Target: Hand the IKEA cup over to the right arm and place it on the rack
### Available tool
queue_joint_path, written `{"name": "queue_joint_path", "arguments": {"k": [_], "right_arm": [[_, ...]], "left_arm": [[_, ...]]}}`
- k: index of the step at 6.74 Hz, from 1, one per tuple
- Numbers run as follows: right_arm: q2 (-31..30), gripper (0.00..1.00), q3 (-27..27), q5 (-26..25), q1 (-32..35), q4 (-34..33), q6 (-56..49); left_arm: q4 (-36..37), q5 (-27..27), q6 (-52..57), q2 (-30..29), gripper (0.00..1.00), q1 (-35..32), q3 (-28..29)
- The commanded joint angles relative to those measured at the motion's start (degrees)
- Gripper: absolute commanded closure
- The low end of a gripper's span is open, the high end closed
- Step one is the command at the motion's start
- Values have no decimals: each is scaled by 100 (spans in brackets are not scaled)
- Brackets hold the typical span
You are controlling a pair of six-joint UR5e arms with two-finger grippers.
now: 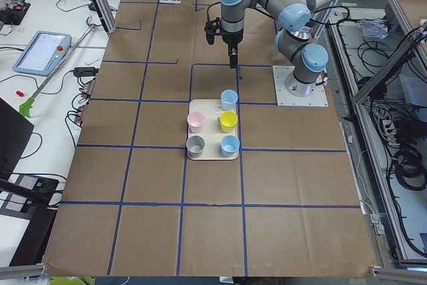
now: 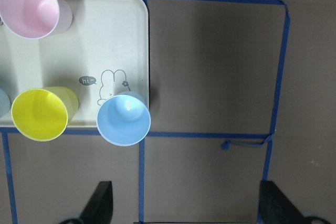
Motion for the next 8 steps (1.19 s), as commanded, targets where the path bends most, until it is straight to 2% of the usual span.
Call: {"name": "queue_joint_path", "arguments": {"k": [1,2,4,5,7,8], "right_arm": [[-6,0,3,-13,0,8,88],[-15,0,-15,-31,0,8,88],[-207,0,-50,-40,9,52,88],[-478,0,-33,-31,44,69,97],[-1093,0,81,-5,306,78,263],[-1427,0,291,30,464,70,804]], "left_arm": [[443,-3,112,210,3,143,-537],[750,-3,112,88,3,143,-695],[1871,-20,112,52,3,143,-1492],[2304,-11,112,0,3,143,-1836],[2834,-3,260,-464,4,143,-2067],[2897,-3,471,-580,4,135,-2146]]}}
